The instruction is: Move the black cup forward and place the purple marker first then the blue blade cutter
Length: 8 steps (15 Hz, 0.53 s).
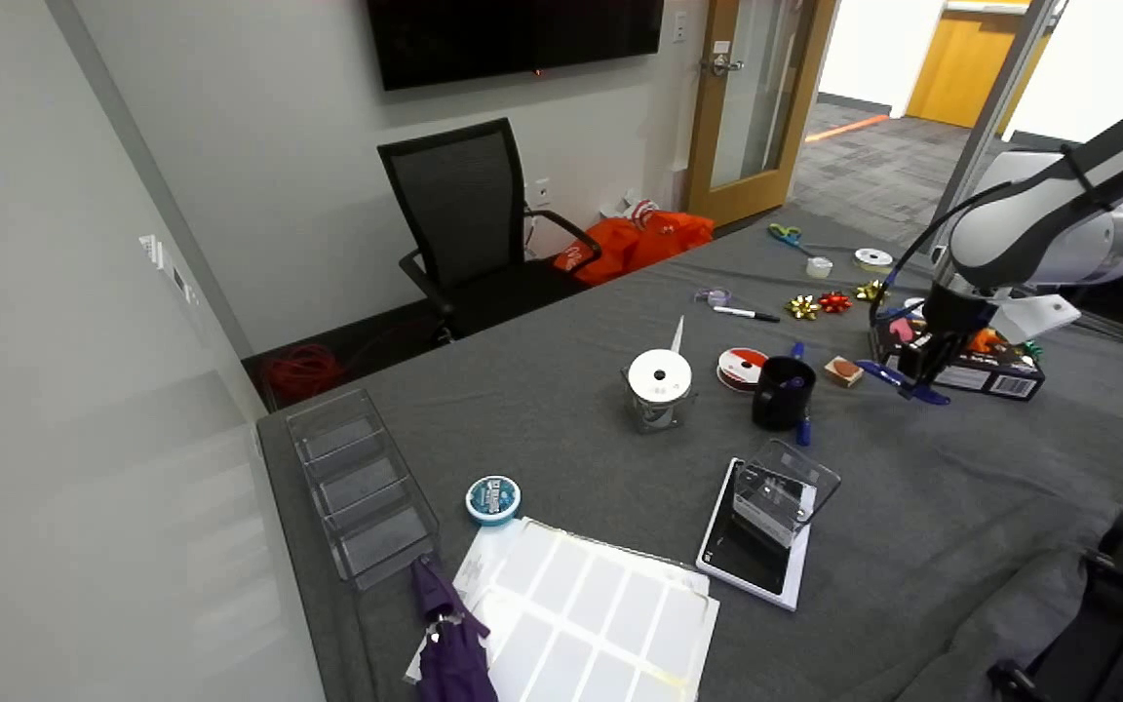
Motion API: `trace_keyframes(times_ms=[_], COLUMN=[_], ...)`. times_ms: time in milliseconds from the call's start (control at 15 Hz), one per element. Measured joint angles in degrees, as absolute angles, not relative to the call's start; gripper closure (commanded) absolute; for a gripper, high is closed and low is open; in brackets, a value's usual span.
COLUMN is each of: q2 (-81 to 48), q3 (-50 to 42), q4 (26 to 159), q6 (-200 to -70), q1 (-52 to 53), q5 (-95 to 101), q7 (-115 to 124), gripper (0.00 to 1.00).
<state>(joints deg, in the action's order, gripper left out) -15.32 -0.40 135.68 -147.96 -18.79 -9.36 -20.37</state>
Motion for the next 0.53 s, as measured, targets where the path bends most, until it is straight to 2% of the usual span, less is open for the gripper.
trace_keyframes(times_ms=[533], q2=[-7.85], q3=[-0.24], q4=[134.41], q6=[-132.03], q1=[-6.30], q5=[-9.41], q7=[0.45], gripper=[0.89])
